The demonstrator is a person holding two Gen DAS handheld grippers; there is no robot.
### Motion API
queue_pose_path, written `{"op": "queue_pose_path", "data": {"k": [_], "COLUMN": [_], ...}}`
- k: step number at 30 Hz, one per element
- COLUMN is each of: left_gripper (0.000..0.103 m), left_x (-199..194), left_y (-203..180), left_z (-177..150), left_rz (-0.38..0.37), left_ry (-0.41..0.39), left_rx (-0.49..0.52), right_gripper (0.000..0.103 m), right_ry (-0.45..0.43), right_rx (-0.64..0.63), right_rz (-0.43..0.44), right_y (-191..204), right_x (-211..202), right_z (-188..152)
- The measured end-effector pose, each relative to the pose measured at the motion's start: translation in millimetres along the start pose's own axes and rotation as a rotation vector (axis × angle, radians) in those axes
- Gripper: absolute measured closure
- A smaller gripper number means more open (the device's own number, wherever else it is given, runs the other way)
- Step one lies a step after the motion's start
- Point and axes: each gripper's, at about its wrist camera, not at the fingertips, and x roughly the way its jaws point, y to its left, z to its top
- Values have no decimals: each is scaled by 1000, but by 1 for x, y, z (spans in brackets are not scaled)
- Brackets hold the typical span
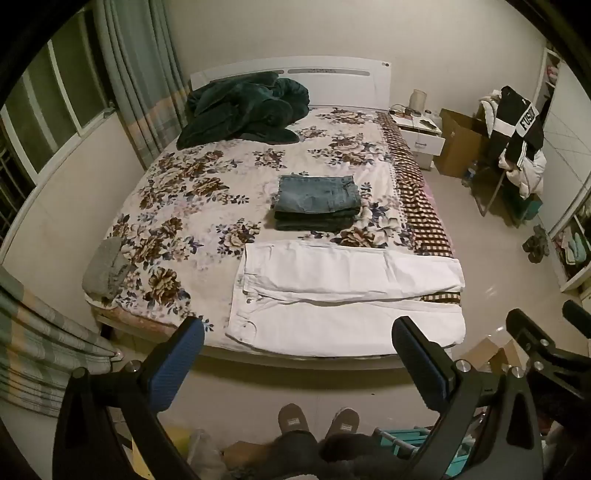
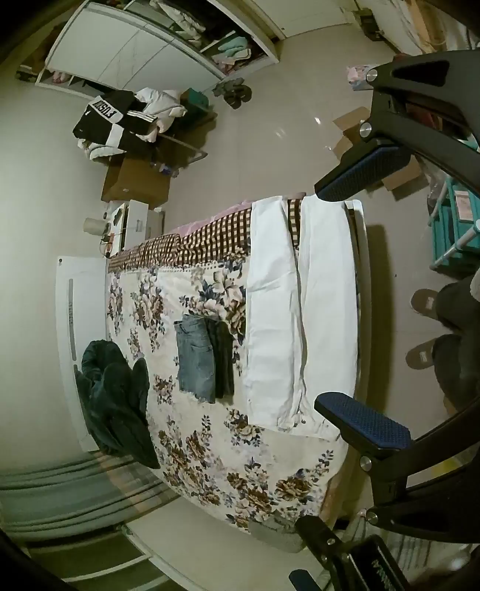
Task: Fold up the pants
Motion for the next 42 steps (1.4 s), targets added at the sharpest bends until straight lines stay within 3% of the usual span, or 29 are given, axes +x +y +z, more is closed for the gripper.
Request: {"op": "queue_pose_path", "data": {"k": [42], "left_gripper": [0], "left_x": [-12], "left_y": [26], "left_z": [11], "left_rz": [28], "left_ry": [-27], "left_rx": [-9], "right_gripper": [0], "right_ry": [-2], "right_rx": [12], "right_rz": [24], "right_y": [8], "right_x": [-13], "right_z": [16]}}
